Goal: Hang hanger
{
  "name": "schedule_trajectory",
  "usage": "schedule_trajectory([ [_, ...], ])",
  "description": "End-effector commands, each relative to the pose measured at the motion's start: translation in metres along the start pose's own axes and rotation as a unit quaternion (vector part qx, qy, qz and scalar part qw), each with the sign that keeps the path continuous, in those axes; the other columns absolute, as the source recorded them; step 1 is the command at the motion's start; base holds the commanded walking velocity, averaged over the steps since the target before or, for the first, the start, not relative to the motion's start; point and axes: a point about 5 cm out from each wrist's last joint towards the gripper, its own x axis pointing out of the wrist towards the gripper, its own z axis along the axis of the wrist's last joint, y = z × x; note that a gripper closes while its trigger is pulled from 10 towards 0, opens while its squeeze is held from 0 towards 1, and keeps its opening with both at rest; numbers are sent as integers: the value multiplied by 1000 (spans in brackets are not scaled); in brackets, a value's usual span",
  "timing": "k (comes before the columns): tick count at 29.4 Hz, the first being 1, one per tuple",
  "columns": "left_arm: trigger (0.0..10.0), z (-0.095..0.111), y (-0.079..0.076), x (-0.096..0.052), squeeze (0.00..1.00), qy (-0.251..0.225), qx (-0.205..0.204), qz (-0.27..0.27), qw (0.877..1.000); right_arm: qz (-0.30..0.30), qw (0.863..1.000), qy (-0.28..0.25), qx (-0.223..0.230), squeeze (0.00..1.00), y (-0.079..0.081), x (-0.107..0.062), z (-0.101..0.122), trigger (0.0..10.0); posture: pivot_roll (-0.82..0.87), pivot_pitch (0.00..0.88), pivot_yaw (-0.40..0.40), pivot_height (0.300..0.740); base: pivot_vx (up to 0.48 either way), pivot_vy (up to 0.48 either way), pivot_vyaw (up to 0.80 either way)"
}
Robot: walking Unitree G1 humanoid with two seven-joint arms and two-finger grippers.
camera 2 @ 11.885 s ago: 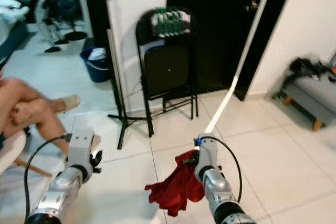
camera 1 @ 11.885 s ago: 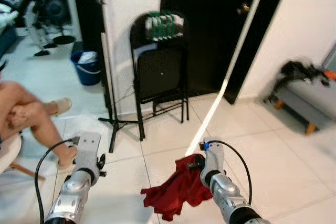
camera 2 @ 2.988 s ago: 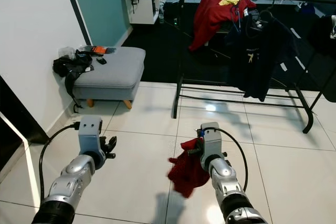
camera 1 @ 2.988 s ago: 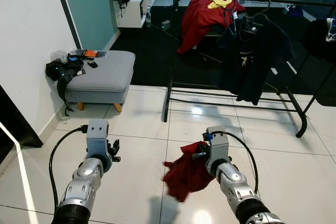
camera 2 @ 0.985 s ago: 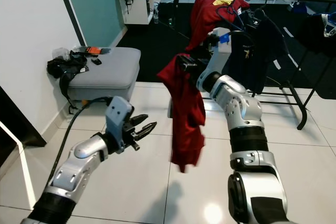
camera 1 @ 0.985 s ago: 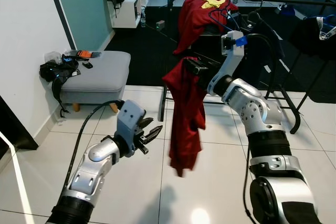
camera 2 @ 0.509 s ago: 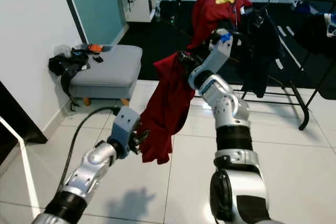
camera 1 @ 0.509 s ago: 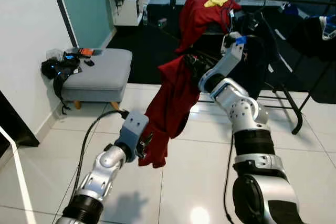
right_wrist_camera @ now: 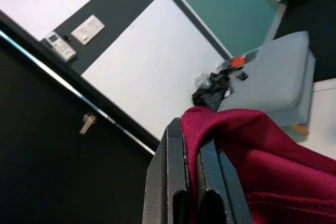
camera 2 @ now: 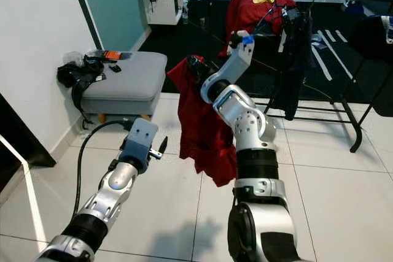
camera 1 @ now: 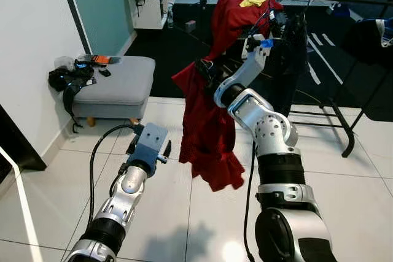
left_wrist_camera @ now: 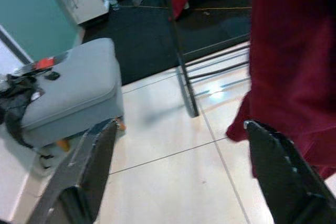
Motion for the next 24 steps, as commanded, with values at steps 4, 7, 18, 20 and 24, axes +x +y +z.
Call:
schedule_trajectory([
  [4, 10000, -7, -16, -3, 1000, 11, -39, -42, 998, 32, 999, 3, -1, 0, 16, 2, 3, 10000, 76, 78, -9, 740, 0, 0, 0],
  [7, 10000, -7, -20, -4, 1000, 10, -45, -51, 998, 37, 999, 5, 1, 0, 18, 2, 3, 10000, 75, 78, -9, 740, 0, 0, 0],
  [18, 10000, -17, -31, -2, 0, 34, -26, -50, 998, 71, 997, 15, 20, 0, 33, 0, 6, 10000, 71, 79, -11, 740, 0, 0, 0],
  [20, 10000, -18, -26, -1, 0, 40, -17, -33, 999, 77, 997, 17, 19, 0, 35, -1, 7, 10000, 71, 79, -12, 740, 0, 0, 0],
  [24, 10000, -20, -19, 0, 0, 47, 0, -13, 999, 84, 996, 19, 20, 0, 38, -1, 7, 10000, 70, 79, -11, 740, 0, 0, 0],
])
